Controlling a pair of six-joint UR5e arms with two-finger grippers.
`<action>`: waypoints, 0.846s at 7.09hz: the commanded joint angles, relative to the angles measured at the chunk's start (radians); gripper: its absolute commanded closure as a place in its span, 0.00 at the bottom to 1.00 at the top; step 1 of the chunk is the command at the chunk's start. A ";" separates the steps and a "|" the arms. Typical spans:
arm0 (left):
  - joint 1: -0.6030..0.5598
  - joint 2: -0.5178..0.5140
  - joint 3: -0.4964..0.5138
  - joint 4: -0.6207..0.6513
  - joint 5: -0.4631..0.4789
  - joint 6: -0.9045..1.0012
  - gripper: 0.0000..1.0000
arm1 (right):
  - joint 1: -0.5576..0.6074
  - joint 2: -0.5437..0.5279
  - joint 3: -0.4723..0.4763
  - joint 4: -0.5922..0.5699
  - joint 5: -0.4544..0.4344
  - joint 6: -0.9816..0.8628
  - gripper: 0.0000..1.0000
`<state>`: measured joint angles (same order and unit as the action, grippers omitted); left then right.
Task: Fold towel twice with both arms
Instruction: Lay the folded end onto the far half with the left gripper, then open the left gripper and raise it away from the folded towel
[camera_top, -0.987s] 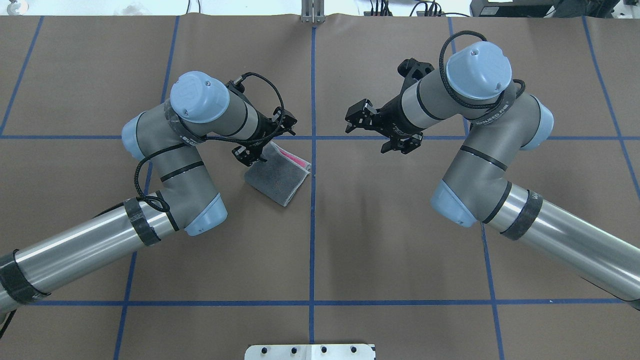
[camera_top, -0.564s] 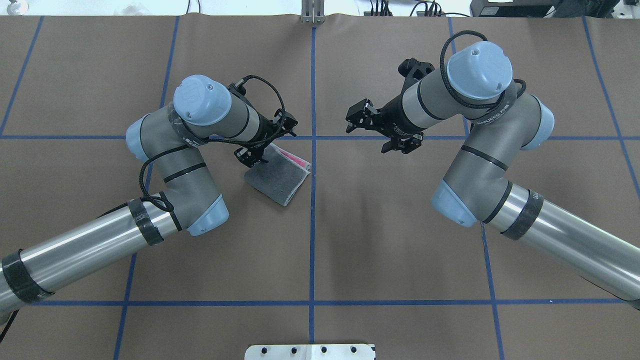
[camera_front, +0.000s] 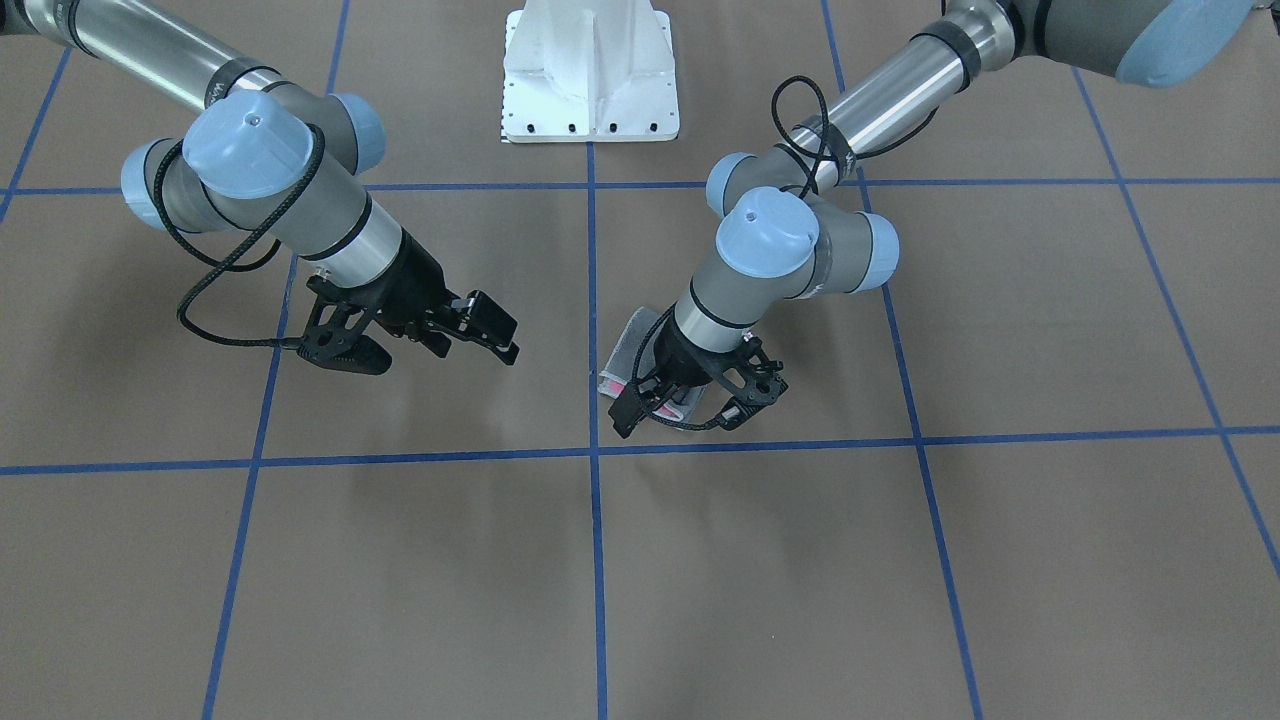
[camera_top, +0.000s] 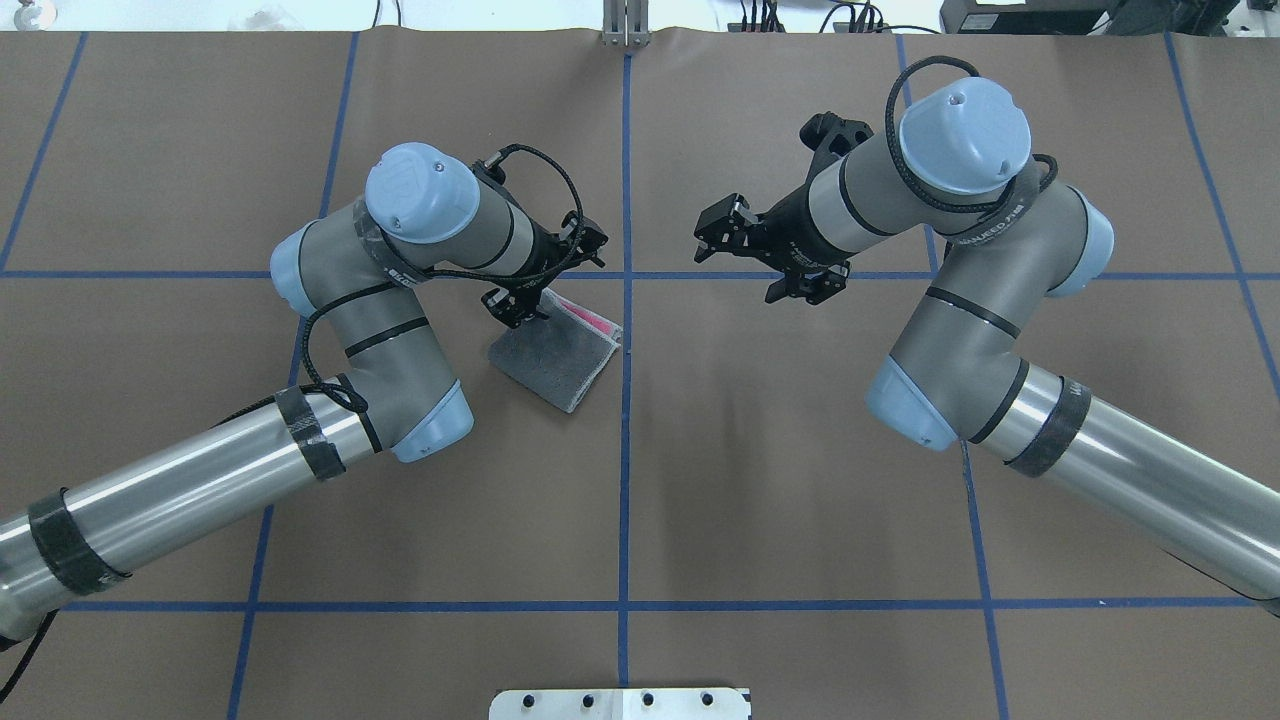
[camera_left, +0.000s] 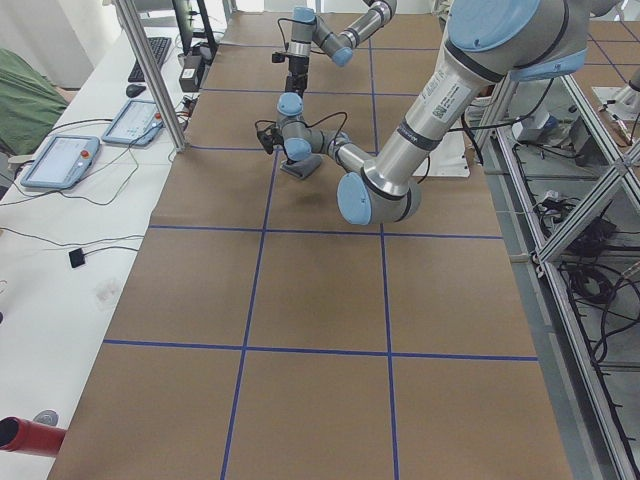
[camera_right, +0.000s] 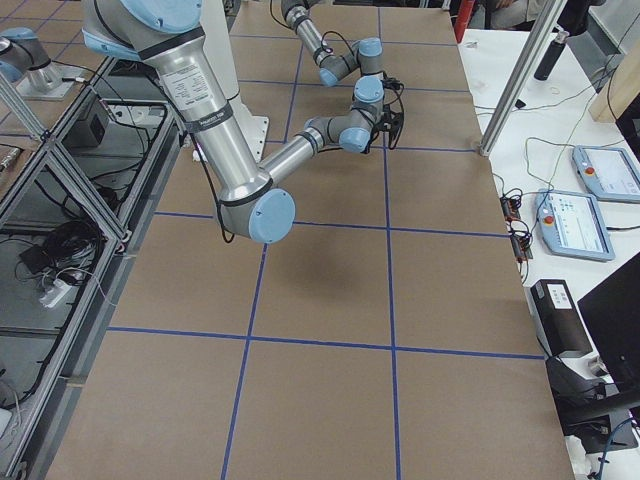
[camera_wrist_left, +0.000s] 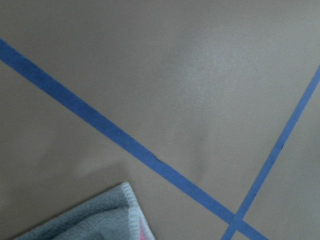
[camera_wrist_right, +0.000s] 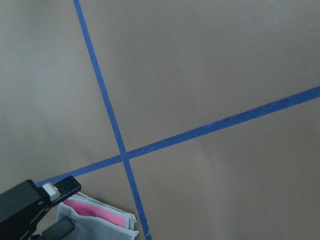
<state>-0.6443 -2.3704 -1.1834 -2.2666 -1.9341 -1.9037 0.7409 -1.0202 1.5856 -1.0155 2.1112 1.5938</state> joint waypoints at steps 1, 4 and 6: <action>-0.015 -0.019 0.057 -0.042 0.001 0.000 0.00 | 0.002 -0.001 0.002 0.000 0.001 0.000 0.00; -0.050 -0.024 0.070 -0.047 -0.002 0.008 0.00 | 0.002 -0.001 0.005 0.000 0.003 0.000 0.00; -0.112 -0.023 0.058 -0.042 -0.066 0.037 0.00 | 0.029 -0.008 0.005 -0.011 0.009 -0.002 0.00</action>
<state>-0.7209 -2.3937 -1.1193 -2.3120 -1.9572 -1.8846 0.7530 -1.0235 1.5907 -1.0195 2.1159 1.5934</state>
